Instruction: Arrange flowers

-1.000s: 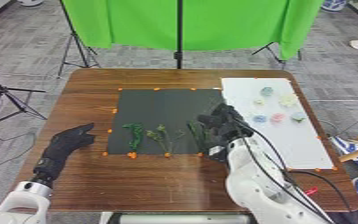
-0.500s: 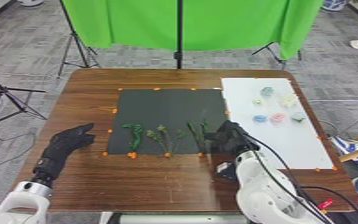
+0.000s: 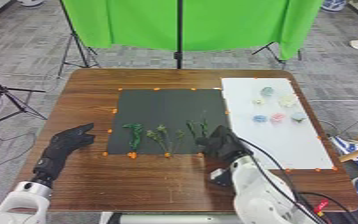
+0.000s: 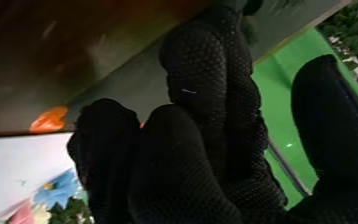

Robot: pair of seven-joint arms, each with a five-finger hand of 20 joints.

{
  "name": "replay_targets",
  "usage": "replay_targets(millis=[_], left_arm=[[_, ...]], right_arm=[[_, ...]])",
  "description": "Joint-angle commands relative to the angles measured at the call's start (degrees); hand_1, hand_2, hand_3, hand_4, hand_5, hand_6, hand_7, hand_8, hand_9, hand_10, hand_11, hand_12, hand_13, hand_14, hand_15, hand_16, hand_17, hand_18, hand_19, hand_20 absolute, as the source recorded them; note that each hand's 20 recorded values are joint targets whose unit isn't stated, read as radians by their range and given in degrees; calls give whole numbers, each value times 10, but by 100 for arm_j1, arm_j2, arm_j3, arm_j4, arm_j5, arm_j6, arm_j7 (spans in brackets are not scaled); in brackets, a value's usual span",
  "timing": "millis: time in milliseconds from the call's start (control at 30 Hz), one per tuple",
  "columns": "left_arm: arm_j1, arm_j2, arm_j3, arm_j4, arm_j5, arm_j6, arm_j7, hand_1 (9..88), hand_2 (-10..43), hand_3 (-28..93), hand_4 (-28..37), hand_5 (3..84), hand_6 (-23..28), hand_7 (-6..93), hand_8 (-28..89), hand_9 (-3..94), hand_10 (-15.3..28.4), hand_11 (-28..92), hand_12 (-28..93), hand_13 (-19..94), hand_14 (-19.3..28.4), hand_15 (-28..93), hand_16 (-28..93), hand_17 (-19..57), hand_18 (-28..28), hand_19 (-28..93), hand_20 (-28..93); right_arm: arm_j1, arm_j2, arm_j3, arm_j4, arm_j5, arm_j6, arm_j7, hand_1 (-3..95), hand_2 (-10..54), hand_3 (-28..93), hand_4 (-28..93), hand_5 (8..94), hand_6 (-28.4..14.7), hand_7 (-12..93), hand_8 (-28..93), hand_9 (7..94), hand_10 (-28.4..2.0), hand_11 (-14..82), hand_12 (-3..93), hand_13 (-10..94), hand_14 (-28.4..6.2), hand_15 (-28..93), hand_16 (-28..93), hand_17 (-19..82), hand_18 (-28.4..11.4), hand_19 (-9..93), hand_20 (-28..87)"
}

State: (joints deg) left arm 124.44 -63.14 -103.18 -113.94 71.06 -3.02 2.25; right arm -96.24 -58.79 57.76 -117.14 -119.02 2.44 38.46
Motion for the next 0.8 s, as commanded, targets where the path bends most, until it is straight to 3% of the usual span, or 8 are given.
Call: replay_targets(millis=[33, 367, 533, 700, 800], left_arm=[[83, -46, -29, -8, 20, -83, -83, 222, 40, 659, -241, 451, 39, 80, -53, 461, 151, 193, 129, 348, 196, 217, 16, 20, 183, 209, 196], [88, -48, -23, -16, 24, -88, -82, 222, 40, 659, -241, 452, 40, 80, -53, 462, 151, 193, 129, 347, 196, 218, 15, 20, 183, 209, 196], [90, -22, -32, -17, 4, -92, -107, 222, 41, 658, -242, 452, 39, 81, -53, 461, 151, 193, 129, 347, 196, 218, 16, 20, 183, 210, 196], [55, -15, 2, -6, 4, -79, -92, 222, 41, 658, -242, 452, 40, 81, -53, 461, 151, 193, 129, 348, 196, 218, 16, 20, 182, 209, 196], [41, -1, 22, -1, 5, -63, -65, 222, 41, 658, -242, 452, 40, 80, -53, 461, 151, 193, 129, 348, 196, 218, 16, 20, 183, 209, 196]], right_arm=[[-129, -28, -59, -63, 202, 31, -128, 269, 54, 628, -91, 845, -40, 291, -69, 929, -122, 433, 289, 937, -4, 718, 260, 692, -158, 932, 506], [-209, 12, 289, -256, 259, -107, -68, 269, 57, 626, -92, 842, -39, 286, -70, 926, -122, 431, 288, 937, -6, 714, 264, 688, -159, 932, 503], [-161, 358, 810, -491, 187, 299, -77, 269, 59, 623, -93, 844, -39, 293, -66, 928, -122, 432, 287, 937, -7, 717, 263, 688, -158, 932, 502], [316, 888, 748, -168, -403, 918, 142, 283, 35, 634, -91, 816, -38, 296, -69, 898, -125, 417, 299, 937, -19, 682, 323, 662, -169, 932, 540], [678, 1039, 633, 229, -781, 776, 311, 315, -8, 646, -86, 750, -41, 258, -65, 834, -141, 362, 300, 907, -34, 649, 368, 627, -176, 932, 592]])
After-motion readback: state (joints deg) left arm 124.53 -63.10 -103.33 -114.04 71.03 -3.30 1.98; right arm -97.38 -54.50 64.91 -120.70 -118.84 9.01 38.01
